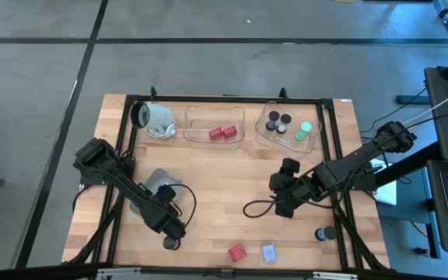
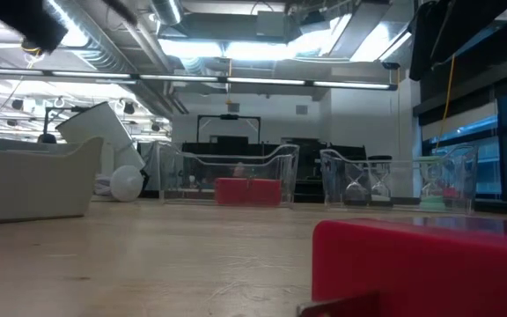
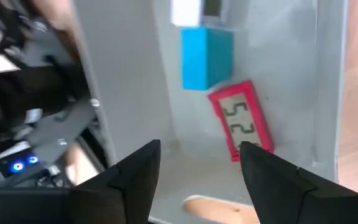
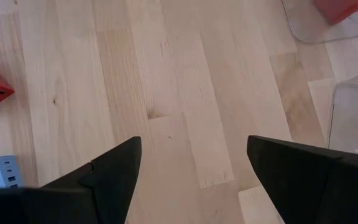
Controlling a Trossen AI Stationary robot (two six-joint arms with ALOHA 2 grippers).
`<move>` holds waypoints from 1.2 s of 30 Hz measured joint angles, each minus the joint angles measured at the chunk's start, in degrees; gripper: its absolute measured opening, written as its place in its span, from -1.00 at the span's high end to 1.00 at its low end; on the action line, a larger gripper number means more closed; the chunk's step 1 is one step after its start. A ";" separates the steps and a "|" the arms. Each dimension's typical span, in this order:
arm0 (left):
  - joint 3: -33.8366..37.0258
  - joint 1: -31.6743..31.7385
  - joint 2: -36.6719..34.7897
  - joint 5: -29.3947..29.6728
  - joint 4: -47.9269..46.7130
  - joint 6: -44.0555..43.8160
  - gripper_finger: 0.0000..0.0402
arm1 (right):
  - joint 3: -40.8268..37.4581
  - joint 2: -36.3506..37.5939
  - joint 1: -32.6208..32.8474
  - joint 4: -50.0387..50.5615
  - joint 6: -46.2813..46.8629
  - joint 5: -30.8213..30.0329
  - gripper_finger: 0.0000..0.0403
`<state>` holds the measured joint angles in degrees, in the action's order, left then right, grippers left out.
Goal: Pick & Place Office items
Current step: Put the blue charger adapter into the left transparent bin
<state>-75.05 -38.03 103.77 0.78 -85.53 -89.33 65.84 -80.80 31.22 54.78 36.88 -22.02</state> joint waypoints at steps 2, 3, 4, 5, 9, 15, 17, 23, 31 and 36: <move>-2.69 0.07 0.00 1.47 -3.31 0.03 -0.06 | 0.01 -0.02 -0.01 0.03 0.01 0.31 -0.47; -4.10 0.18 0.00 2.34 -4.50 0.00 -0.05 | 0.00 -0.02 -0.02 0.03 0.02 0.49 -0.47; -5.59 0.27 -0.02 3.28 -4.71 -0.01 -0.04 | 0.01 -0.02 -0.01 0.05 0.02 0.59 -0.47; -7.21 0.27 -0.02 4.44 -4.50 0.01 -0.03 | 0.01 -0.01 -0.02 0.03 0.02 0.63 -0.47; -13.85 0.08 -0.13 11.82 -2.42 -0.77 0.01 | 0.00 -0.02 0.00 0.01 0.07 1.54 -0.47; -19.95 -2.08 -0.11 25.85 9.07 3.91 0.00 | 0.02 -0.02 1.29 -2.49 1.88 7.52 -0.47; -20.64 -2.81 -0.07 30.45 13.13 6.73 0.00 | 0.01 -0.02 2.58 -3.28 2.65 7.85 -0.47; -20.76 -3.94 -0.07 40.85 20.59 15.69 -0.01 | 0.00 -0.13 8.28 -6.24 7.71 10.87 -0.51; -20.76 -3.94 -0.07 60.91 21.35 19.64 0.03 | 0.00 -2.92 12.89 -13.14 26.32 6.02 -0.72; -20.69 -3.49 -0.07 66.20 21.28 20.76 0.04 | 0.01 -5.17 13.41 -12.67 47.68 6.12 -0.74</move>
<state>-95.74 -41.52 103.70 66.98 -64.25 -68.57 65.85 -85.97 44.63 42.11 84.57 -15.90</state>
